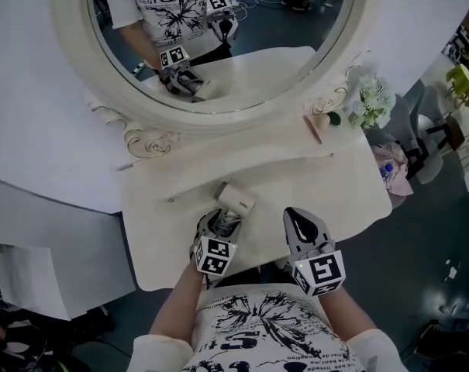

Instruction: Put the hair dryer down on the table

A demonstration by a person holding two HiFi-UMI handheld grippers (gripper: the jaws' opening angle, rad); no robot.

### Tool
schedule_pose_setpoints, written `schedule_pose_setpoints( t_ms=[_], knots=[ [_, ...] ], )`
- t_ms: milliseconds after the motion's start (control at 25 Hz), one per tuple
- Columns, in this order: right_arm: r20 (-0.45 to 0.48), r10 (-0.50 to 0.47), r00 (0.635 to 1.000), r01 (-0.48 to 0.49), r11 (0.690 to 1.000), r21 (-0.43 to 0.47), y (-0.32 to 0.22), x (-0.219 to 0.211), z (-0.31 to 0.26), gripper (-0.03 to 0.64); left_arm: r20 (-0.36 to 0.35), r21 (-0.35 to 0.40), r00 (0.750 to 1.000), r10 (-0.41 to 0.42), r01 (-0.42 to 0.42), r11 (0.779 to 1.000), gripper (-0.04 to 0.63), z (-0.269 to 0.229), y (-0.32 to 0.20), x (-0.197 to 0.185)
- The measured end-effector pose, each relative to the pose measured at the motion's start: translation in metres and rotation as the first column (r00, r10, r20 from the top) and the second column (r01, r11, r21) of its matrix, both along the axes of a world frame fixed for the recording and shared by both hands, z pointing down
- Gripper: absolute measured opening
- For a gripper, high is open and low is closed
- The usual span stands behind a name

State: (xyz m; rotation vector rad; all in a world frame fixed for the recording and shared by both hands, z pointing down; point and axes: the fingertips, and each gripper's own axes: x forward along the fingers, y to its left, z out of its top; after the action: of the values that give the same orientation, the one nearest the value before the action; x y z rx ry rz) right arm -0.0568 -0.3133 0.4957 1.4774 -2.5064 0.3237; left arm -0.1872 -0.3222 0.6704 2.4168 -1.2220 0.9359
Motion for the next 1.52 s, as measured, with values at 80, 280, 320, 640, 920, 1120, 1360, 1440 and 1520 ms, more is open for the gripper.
schedule_pose_setpoints(
  t_ms=[80,280,320,640,920,1120,1360,1440,1520],
  knots=[
    [-0.002,-0.009,1.0,0.009,1.0,0.001,0.001,-0.001,-0.001,0.018,0.004,0.093,1.0,0.007,-0.007,0.996,0.267,-0.021,0.001,0.0],
    [0.001,-0.029,1.0,0.029,0.999,0.017,0.007,-0.008,-0.008,0.018,-0.115,0.243,0.993,-0.034,0.061,0.968,0.189,-0.085,0.003,-0.006],
    [0.002,-0.033,0.999,0.033,0.999,0.022,0.008,-0.009,-0.01,0.018,-0.138,0.266,0.989,-0.048,0.084,0.96,0.145,-0.099,0.002,-0.009],
    [0.029,-0.082,0.996,0.079,0.994,0.074,0.019,-0.027,-0.026,0.018,-0.256,0.403,0.962,-0.098,0.198,0.894,0.031,-0.185,0.009,-0.032],
    [0.028,-0.142,0.989,0.138,0.984,0.114,0.024,-0.047,-0.037,0.017,-0.351,0.45,0.921,-0.168,0.323,0.832,0.021,-0.235,0.029,-0.068],
    [0.024,-0.186,0.982,0.181,0.973,0.14,0.027,-0.062,-0.042,0.017,-0.377,0.455,0.902,-0.211,0.379,0.806,0.021,-0.25,0.044,-0.091],
    [0.017,-0.234,0.972,0.228,0.96,0.163,0.029,-0.074,-0.05,0.017,-0.387,0.45,0.889,-0.244,0.414,0.791,0.021,-0.255,0.056,-0.104],
    [0.02,-0.235,0.972,0.229,0.959,0.166,0.028,-0.074,-0.051,0.018,-0.386,0.45,0.889,-0.245,0.413,0.792,0.021,-0.256,0.057,-0.103],
    [0.027,-0.233,0.972,0.226,0.96,0.165,0.027,-0.075,-0.05,0.018,-0.383,0.452,0.892,-0.242,0.409,0.793,0.021,-0.256,0.057,-0.102]
  ],
)
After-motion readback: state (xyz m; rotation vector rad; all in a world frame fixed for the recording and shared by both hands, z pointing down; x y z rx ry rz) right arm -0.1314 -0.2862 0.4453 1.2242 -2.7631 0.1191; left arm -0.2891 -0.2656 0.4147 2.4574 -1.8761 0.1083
